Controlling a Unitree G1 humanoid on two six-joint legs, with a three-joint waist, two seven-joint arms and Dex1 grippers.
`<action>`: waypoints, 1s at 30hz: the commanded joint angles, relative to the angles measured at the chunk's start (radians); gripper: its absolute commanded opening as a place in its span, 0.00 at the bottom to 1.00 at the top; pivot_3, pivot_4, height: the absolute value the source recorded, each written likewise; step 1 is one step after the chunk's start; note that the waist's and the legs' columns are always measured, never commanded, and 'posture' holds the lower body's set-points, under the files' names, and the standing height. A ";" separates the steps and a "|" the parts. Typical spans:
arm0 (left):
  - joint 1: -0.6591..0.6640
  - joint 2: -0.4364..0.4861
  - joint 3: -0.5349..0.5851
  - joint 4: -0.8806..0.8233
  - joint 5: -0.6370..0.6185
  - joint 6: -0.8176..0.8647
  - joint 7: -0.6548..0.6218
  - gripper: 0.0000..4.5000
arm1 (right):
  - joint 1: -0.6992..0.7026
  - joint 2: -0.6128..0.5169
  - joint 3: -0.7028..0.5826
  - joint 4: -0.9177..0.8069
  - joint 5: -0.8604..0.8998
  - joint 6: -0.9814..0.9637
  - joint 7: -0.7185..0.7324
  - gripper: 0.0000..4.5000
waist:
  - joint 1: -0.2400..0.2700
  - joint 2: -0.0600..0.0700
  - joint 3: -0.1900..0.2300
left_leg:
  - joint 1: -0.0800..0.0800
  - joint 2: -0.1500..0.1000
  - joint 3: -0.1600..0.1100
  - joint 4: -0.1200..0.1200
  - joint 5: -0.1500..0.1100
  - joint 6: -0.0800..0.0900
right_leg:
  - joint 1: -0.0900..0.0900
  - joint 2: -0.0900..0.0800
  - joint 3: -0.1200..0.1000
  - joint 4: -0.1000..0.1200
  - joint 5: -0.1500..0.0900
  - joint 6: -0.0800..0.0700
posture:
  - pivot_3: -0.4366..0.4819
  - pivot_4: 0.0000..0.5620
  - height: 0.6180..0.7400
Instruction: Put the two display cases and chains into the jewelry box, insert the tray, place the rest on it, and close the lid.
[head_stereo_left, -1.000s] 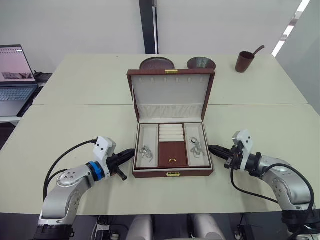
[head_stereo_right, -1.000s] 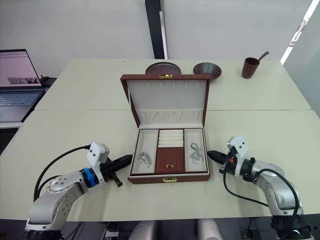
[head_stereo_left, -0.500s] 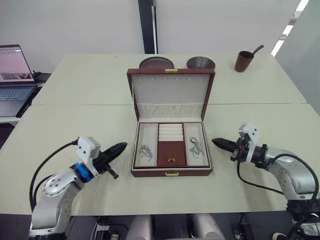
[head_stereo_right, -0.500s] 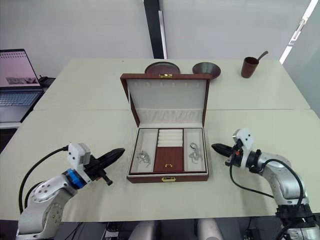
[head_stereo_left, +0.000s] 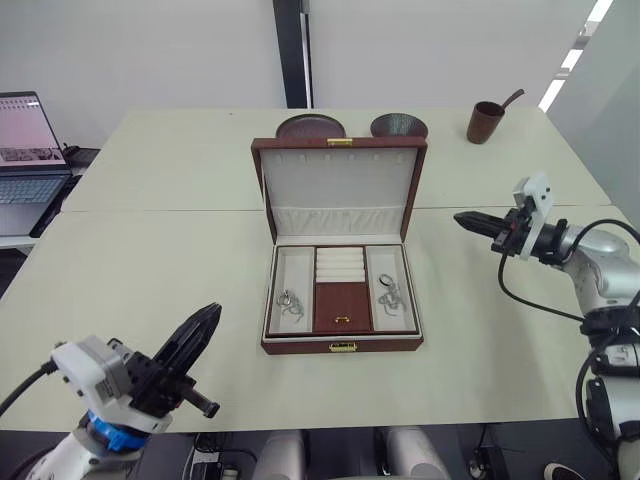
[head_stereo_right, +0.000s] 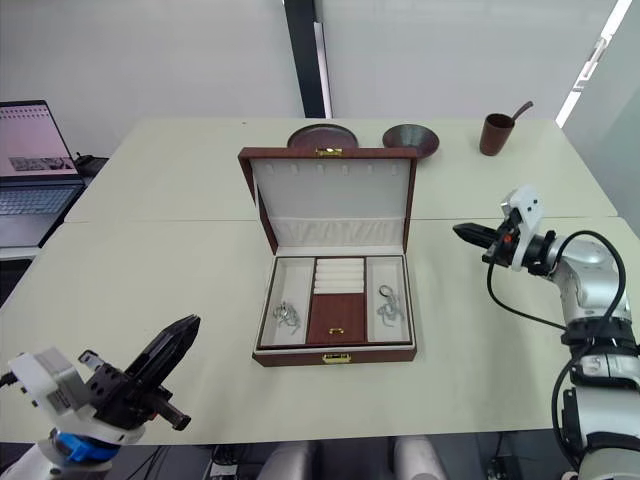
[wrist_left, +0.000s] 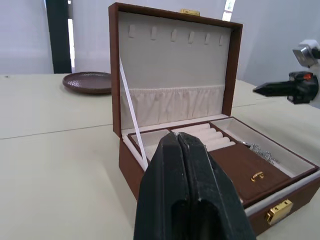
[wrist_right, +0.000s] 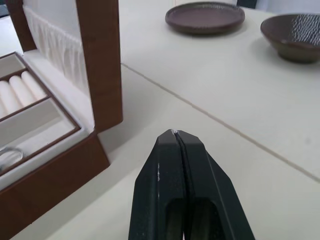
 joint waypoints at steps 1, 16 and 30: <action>0.093 -0.073 -0.065 -0.026 0.063 -0.173 -0.055 0.00 | -0.104 0.009 0.007 0.160 -0.045 -0.105 0.030 0.00 | 0.000 0.000 0.000 | 0.000 0.001 0.001 0.000 0.000 0.000 | 0.000 0.000 0.000 0.000 0.000 0.000 | 0.48 0.27 1.00; 0.285 -0.122 -0.162 -0.029 0.106 -0.372 -0.029 0.00 | -0.417 0.091 -0.008 0.605 -0.152 -0.343 0.002 0.00 | -0.007 0.000 0.001 | -0.001 0.002 0.002 -0.001 0.000 0.001 | -0.002 0.002 0.001 -0.001 -0.001 -0.002 | 0.48 0.27 1.00; 0.254 -0.055 -0.162 0.004 0.075 -0.359 0.025 0.00 | -0.465 0.124 -0.084 0.534 -0.062 -0.197 0.184 0.00 | -0.016 0.002 0.003 | -0.001 0.003 0.002 -0.001 0.000 0.001 | -0.002 0.002 0.001 0.000 -0.001 -0.003 | 0.48 0.27 1.00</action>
